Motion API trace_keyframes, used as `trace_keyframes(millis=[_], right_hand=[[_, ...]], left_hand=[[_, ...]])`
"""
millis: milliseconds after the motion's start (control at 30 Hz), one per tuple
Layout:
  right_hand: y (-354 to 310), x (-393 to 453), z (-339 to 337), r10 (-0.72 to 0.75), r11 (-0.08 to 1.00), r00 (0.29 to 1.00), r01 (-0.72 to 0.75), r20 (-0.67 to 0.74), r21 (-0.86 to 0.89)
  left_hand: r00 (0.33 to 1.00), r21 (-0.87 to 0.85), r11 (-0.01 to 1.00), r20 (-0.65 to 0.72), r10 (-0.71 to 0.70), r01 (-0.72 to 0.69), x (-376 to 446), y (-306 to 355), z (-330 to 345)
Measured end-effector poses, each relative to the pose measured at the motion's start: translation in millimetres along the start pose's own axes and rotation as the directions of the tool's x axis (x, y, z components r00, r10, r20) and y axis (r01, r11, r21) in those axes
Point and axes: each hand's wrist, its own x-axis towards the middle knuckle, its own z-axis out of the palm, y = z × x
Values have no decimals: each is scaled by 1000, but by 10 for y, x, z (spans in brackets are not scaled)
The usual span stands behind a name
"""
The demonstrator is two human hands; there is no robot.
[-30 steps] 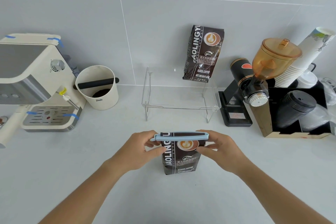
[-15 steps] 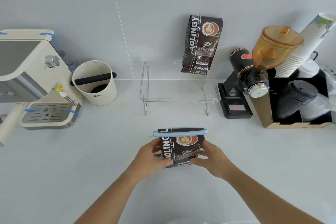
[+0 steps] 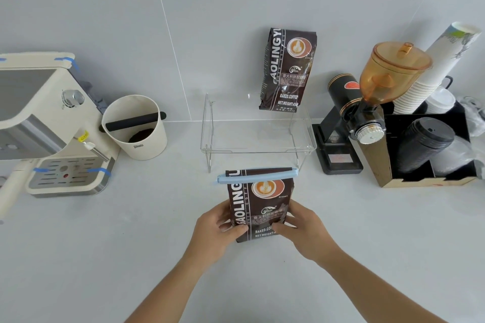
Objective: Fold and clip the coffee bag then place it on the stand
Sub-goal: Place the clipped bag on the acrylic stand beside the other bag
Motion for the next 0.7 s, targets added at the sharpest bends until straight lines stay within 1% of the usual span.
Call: trace_keyframes(millis=[167,267,400,467,600,700], right_hand=[[-449,40,7,-93,995,996,93,-9,-39],[-750,120,-2,-160,986,987,160,-9,-38],[-1139,255,-41,-217,976,976,217,-10,4],[-1354,328,-64,-263,965,965,263,-19,15],[-1697,448,-101,-326,945,944,326,-38,-7],[-1921,575,-127,-368,930,928,367,-55,-18]], left_hand=[[993,-149,987,-108,50,-66,-3,299,-129],[982,-195,971,-151,111,-140,43,542,-231],[967,-209,952,-173,188,-223,178,914,-388],[951,-192,939,-183,250,-284,259,1114,-477],[928,-175,920,-200,315,-350,407,1431,-574],[903,-126,906,-217,371,-403,528,1658,-643]])
